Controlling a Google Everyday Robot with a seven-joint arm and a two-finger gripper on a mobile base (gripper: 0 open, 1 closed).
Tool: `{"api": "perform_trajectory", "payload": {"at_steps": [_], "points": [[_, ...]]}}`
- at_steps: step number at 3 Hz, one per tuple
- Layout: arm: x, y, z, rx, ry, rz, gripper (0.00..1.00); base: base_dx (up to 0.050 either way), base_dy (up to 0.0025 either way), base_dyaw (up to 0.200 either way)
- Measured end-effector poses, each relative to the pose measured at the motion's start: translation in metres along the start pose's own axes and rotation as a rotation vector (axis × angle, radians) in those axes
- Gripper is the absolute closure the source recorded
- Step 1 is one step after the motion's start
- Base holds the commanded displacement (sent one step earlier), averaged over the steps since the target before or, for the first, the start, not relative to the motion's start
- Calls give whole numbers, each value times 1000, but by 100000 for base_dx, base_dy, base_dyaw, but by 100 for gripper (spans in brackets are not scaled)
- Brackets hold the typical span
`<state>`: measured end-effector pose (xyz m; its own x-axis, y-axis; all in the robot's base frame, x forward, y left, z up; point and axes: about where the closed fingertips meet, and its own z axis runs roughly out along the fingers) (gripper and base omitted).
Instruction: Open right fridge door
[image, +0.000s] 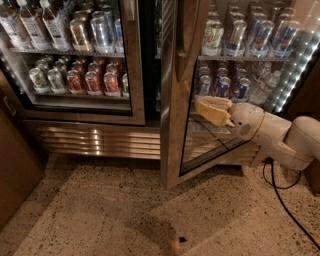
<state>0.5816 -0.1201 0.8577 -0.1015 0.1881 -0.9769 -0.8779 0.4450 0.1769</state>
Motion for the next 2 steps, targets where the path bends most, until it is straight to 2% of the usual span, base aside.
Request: {"api": "perform_trajectory", "payload": {"at_steps": [1,2], "points": [[44,-4,-2,9,49,60,100,0,0,0],[76,1,-5,-4,97,90,100,0,0,0]]}}
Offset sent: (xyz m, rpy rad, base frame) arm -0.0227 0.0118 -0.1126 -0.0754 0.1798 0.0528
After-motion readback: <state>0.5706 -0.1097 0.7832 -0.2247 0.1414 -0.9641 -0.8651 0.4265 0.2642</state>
